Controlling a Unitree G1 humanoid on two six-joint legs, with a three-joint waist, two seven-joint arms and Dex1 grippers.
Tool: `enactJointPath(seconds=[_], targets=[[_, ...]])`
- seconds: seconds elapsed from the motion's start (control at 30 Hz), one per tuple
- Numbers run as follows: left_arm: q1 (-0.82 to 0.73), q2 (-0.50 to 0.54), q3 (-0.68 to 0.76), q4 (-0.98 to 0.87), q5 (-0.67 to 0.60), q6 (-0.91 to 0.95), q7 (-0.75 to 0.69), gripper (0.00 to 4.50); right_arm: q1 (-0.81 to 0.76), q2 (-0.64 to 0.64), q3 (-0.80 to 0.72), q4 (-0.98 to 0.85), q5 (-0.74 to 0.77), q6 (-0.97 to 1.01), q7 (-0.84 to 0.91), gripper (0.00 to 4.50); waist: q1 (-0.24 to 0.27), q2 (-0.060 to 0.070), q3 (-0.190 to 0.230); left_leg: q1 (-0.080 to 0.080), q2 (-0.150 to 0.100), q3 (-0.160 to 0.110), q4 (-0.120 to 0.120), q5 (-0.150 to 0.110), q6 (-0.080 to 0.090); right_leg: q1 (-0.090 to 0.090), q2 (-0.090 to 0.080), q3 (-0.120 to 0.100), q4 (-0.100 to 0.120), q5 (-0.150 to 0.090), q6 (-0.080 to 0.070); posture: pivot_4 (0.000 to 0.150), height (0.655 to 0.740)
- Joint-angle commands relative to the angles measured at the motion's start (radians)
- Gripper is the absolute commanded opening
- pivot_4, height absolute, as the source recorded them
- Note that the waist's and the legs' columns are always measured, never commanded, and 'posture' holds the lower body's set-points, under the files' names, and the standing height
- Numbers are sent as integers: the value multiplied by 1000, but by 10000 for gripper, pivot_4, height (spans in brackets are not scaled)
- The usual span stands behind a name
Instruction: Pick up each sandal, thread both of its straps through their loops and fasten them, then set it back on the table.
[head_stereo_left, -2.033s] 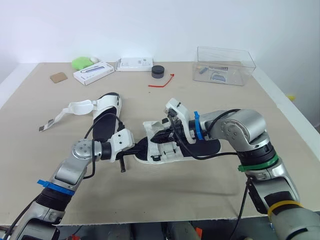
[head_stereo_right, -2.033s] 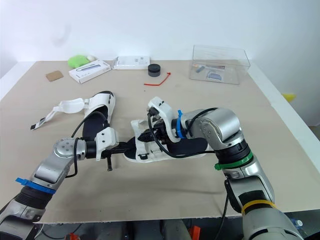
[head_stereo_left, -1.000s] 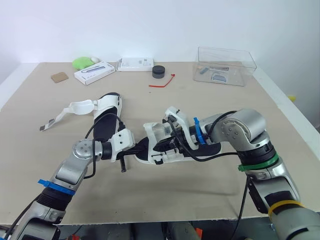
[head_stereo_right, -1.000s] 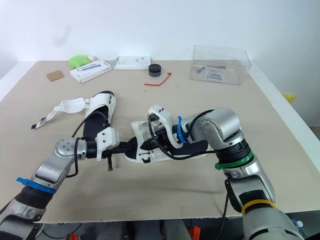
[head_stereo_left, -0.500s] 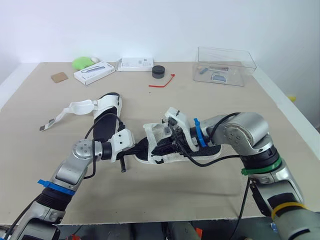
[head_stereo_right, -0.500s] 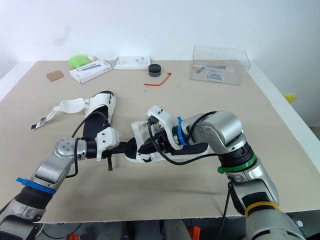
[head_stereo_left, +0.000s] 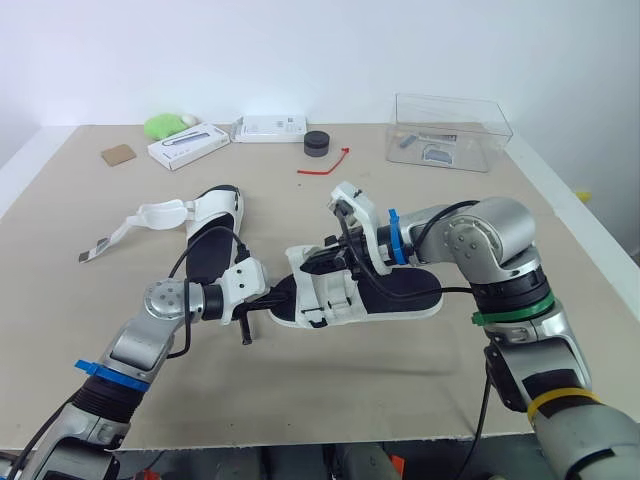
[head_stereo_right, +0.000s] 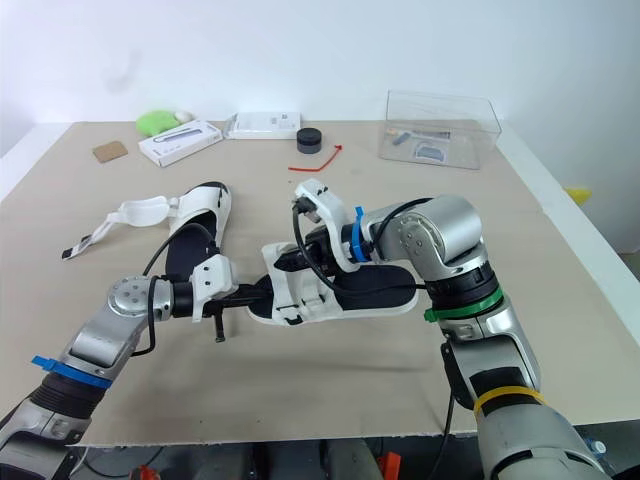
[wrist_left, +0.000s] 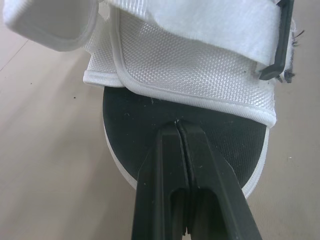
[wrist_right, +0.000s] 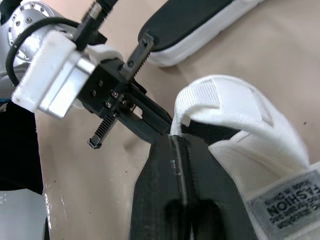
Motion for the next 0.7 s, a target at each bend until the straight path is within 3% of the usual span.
enactJointPath(seconds=[0.03, 0.7], targets=[[28, 16, -29, 28, 37, 27, -4, 0, 12, -1, -8, -48, 13, 6, 5, 685, 0, 0, 0, 0, 0, 0, 0, 0, 0, 0, 0, 0, 0, 0, 0, 1500, 7261], [25, 14, -33, 39, 41, 22, -5, 0, 105, -67, 45, -194, 37, 30, 40, 685, 0, 0, 0, 0, 0, 0, 0, 0, 0, 0, 0, 0, 0, -2, 2, 1500, 7261]])
